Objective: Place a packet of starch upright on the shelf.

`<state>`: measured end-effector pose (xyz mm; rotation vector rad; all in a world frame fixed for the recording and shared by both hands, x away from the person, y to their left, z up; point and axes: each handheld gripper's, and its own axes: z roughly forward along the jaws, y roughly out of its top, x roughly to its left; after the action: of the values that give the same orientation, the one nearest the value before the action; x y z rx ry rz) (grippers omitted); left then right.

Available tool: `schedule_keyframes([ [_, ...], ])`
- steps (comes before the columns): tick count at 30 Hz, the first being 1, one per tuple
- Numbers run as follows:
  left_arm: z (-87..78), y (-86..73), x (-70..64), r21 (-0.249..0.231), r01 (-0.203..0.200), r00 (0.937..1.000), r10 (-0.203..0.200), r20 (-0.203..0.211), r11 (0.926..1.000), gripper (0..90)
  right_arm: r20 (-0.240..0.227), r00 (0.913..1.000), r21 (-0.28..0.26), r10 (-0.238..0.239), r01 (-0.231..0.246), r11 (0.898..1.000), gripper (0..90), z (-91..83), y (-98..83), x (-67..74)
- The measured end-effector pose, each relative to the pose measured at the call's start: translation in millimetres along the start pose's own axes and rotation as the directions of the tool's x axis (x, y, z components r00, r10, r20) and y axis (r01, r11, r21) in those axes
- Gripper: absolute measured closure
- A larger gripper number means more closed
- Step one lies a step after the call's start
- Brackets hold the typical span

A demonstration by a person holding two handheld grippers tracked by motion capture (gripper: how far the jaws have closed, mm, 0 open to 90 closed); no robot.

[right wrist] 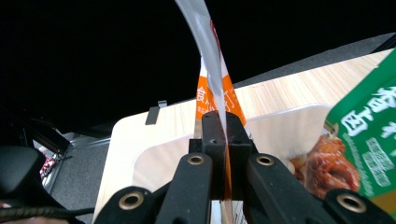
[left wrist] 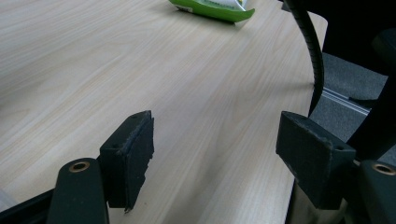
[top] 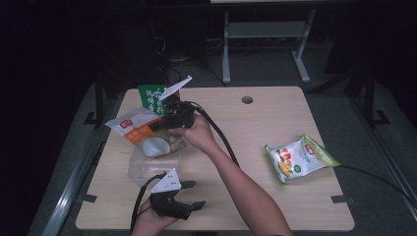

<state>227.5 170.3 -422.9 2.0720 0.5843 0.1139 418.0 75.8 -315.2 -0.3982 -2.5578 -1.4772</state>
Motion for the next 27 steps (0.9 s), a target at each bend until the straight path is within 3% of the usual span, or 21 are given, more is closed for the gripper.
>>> schedule_keyframes([
  [6, -0.2, -0.9, 0.9, 0.006, 0.004, 1.0, -0.004, -0.001, 1.0, 27.3, -0.002, 0.9998, -0.009, 0.02, -0.02, 1.0, 89.5, 22.6, -5.8, -10.0],
  [9, 0.5, -1.0, 0.6, 0.01, -0.011, 0.9999, 0.011, 0.0, 0.9999, 27.4, -0.008, 0.9982, -0.034, 0.06, -0.06, 0.998, 89.5, 35.5, -19.4, -16.5],
  [13, 2.3, -1.9, 0.5, 0.019, -0.007, 1.0, 0.007, -0.005, 0.9998, 27.4, 0.009, 0.9974, -0.043, 0.072, -0.071, 0.997, 89.3, 41.5, -31.5, -19.6],
  [16, 3.1, -2.1, 0.2, 0.022, -0.007, 1.0, 0.007, -0.003, 0.9997, 27.3, -0.01, 0.9951, -0.081, 0.098, -0.098, 0.992, 84.3, 39.4, -41.6, -21.7],
  [17, 3.7, -2.2, -0.1, 0.023, -0.009, 1.0, 0.009, -0.004, 0.9997, 27.4, 0.023, 0.9959, -0.07, 0.087, -0.085, 0.994, 80.2, 34.4, -41.6, -19.6],
  [20, 4.3, -2.1, -1.4, 0.027, -0.013, 0.9999, 0.013, -0.003, 0.9996, 27.4, 0.062, 0.9959, -0.041, 0.066, -0.064, 0.997, 78.5, 28.4, -41.0, -16.3],
  [23, 5.3, -2.2, -2.3, 0.032, -0.016, 0.9999, 0.016, -0.003, 0.9994, 27.4, 0.105, 0.9942, 0.027, 0.025, -0.028, 0.999, 86.6, 19.6, -42.9, -13.5],
  [27, 5.9, -1.9, -2.2, 0.033, -0.017, 0.9998, 0.017, -0.004, 0.9993, 27.4, 0.086, 0.9958, 0.048, 0.029, -0.034, 0.998, 88.7, 17.5, -48.5, -11.8],
])
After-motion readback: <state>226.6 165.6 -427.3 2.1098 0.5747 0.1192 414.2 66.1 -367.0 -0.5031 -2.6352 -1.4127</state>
